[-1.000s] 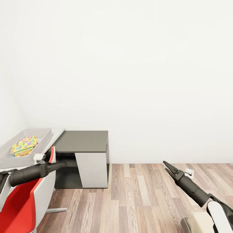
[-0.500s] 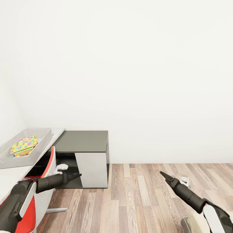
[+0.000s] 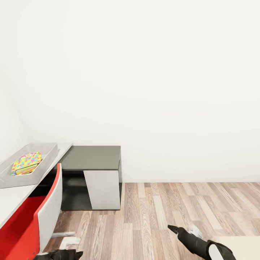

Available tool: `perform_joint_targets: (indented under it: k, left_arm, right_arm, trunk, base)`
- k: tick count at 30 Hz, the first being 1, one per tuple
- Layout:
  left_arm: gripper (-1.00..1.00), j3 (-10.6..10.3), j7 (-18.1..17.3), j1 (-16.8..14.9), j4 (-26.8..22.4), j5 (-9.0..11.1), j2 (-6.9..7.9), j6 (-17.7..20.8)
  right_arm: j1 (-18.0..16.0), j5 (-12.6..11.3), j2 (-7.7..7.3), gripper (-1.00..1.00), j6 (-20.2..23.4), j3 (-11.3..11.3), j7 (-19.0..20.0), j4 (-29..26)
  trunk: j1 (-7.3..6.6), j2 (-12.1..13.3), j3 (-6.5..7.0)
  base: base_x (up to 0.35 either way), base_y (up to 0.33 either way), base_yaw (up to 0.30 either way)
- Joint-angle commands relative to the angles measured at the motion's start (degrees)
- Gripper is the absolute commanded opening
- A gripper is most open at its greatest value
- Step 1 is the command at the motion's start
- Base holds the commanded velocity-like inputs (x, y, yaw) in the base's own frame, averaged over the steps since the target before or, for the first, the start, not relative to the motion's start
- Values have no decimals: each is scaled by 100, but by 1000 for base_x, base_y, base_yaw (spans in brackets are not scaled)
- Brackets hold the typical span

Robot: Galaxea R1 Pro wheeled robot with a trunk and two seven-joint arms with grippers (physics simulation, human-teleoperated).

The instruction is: Put all the toys in the child's room - the three board games (two on the bed and one on the table), the two jigsaw puzzles on the table, and the tennis ball on the table - inside the toy box on the table in the child's room.

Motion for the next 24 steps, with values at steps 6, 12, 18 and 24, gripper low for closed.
perform_joint_targets:
  k: [6,12,18,24]
  left_arm:
    - [100,-199,727,66,1518,34,-23,-1326]
    - [100,-223,946,603,1828,47,-87,-1654]
    - [100,-222,970,959,1857,48,-166,-1728]
    - [100,-222,984,1188,1860,45,-188,-1752]
  right_arm:
    - [-7,1186,215,100,-997,256,-584,1412]
    - [-7,2355,408,100,-2825,330,-1683,3550]
    - [-1,2780,446,100,-3508,330,-2529,4345]
    - [257,2868,442,100,-3940,331,-2653,4616]
  trunk:
    - [4,-14,-11]
    - [4,-14,-11]
    - [4,-14,-11]
    - [4,-14,-11]
  base:
    - [0,0,0]
    - [0,0,0]
    - [0,0,0]
    - [0,0,0]
